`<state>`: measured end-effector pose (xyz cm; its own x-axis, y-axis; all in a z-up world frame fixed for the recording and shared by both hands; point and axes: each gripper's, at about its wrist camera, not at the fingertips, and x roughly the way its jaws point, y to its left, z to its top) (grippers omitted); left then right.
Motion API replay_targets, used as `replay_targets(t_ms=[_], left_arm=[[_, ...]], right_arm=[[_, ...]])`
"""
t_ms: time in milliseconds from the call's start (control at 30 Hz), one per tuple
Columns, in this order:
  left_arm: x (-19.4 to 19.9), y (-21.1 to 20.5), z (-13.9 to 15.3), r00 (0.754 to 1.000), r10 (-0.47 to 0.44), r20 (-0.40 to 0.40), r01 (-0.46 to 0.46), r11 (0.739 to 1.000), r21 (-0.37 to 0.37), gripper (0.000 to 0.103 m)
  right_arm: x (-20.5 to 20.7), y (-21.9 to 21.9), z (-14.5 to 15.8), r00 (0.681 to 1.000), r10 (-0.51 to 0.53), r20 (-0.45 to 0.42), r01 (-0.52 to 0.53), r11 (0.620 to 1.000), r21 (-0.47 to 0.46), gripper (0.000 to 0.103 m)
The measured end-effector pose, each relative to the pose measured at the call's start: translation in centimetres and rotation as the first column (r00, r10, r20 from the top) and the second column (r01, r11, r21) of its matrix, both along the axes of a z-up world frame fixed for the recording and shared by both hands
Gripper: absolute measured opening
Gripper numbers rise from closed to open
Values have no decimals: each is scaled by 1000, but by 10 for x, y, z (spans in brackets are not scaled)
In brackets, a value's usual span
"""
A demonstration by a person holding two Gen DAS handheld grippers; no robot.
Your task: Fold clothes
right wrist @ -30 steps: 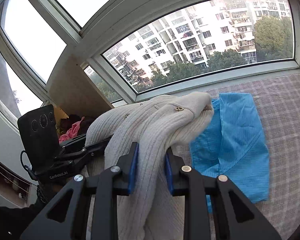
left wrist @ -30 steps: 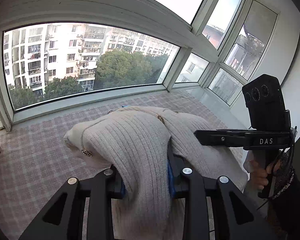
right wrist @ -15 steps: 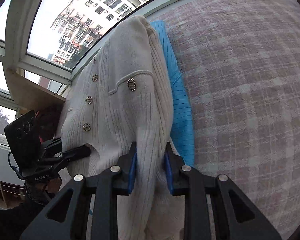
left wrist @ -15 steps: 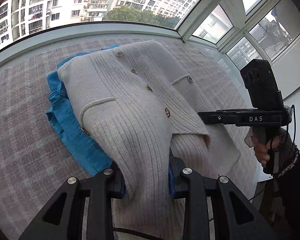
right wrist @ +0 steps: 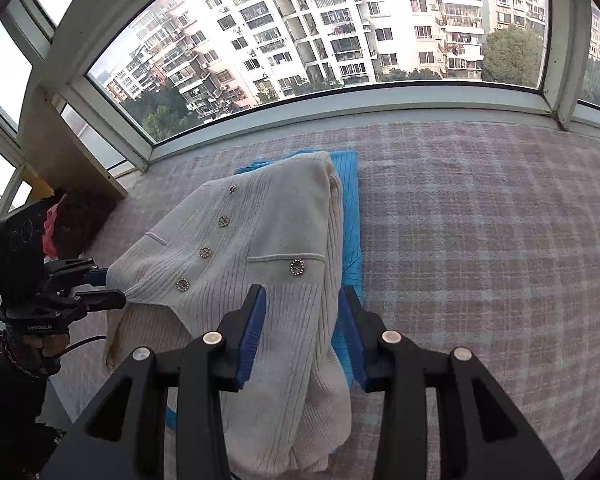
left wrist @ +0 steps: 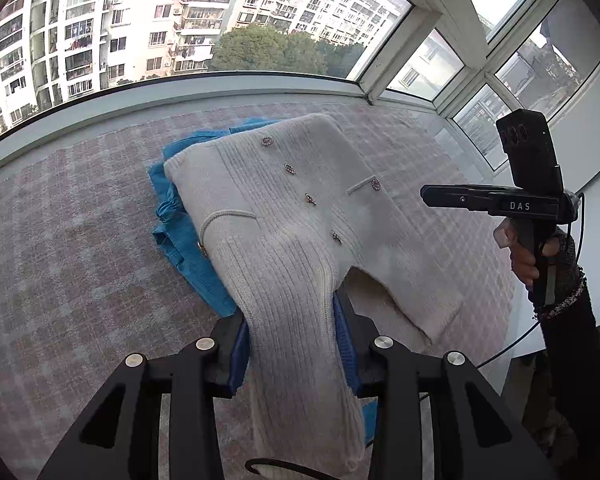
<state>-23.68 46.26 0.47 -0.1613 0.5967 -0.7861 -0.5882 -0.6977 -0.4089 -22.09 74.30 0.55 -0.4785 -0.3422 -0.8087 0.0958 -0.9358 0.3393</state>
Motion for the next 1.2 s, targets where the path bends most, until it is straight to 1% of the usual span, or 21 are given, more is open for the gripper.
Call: replay_targets(t_ms=[67, 100, 133, 167, 233, 267, 367, 400, 433, 500, 567, 667, 767, 800, 867, 900, 967, 1033, 1067, 1100, 1200], left_arm=[[-2, 4, 4, 1000, -19, -10, 19, 1000, 9, 35], [-3, 6, 4, 1000, -27, -12, 27, 1000, 11, 35], [-1, 4, 0, 1000, -27, -3, 27, 1000, 6, 35], [0, 3, -4, 1000, -27, 5, 27, 1000, 1, 36], [3, -1, -13, 999, -28, 23, 28, 1000, -9, 36], [5, -2, -17, 999, -28, 31, 29, 999, -14, 36], [9, -7, -30, 998, -29, 57, 31, 999, -29, 36], [11, -9, -33, 998, -29, 62, 31, 999, -33, 40], [15, -16, -32, 998, -29, 54, 31, 999, -37, 43], [23, -31, -37, 998, -14, 69, 18, 998, -59, 44], [31, -46, -45, 995, 8, 97, -1, 997, -74, 44], [42, -59, -54, 988, 40, 146, -35, 999, -36, 42], [52, -60, -56, 985, 51, 162, -51, 999, -6, 39], [54, -56, -56, 987, 34, 156, -35, 999, 6, 31], [56, -51, -55, 986, 10, 167, -17, 999, 40, 16], [55, -50, -54, 984, 1, 180, -12, 998, 60, 13], [54, -47, -51, 979, -18, 205, -5, 994, 110, 11], [51, -36, -33, 973, -44, 226, -9, 973, 229, 10], [50, -30, -25, 975, -58, 216, 0, 966, 259, 10], [48, -25, -20, 976, -70, 208, 7, 958, 287, 10], [45, -14, -24, 973, -79, 217, 3, 944, 329, 10]], right_arm=[[-13, -21, -4, 999, 54, 1, -54, 998, -40, 37], [-19, -34, -10, 997, 83, 8, -82, 996, -38, 37], [-25, -48, -20, 994, 109, 25, -109, 994, 5, 37], [-30, -54, -34, 992, 109, 58, -113, 991, 76, 37], [-38, -53, -65, 988, 64, 137, -92, 972, 215, 33], [-40, -50, -74, 987, 45, 154, -81, 969, 233, 33], [-37, -42, -64, 991, 25, 130, -48, 983, 175, 33], [-35, -41, -60, 993, 23, 120, -42, 987, 158, 33], [-32, -40, -55, 993, 19, 114, -35, 989, 143, 33], [-22, -41, -45, 995, 0, 102, -14, 991, 136, 35], [-6, -48, -33, 997, 15, 76, -23, 993, 112, 35], [19, -63, -23, 998, 34, 58, -39, 997, 73, 35], [40, -76, -25, 996, 56, 68, -56, 998, -3, 35], [45, -81, -27, 995, 64, 73, -63, 998, -20, 35], [55, -92, -30, 994, 74, 78, -73, 997, -11, 35], [60, -95, -30, 994, 76, 79, -75, 997, -11, 35], [70, -93, -23, 995, 72, 70, -70, 997, -27, 35], [80, -82, -7, 998, 58, 40, -57, 998, -29, 35], [83, -79, -1, 998, 61, 30, -60, 998, -29, 35], [85, -79, 2, 997, 73, 27, -72, 997, -30, 37], [95, -85, -1, 992, 122, 31, -121, 992, -21, 44]])
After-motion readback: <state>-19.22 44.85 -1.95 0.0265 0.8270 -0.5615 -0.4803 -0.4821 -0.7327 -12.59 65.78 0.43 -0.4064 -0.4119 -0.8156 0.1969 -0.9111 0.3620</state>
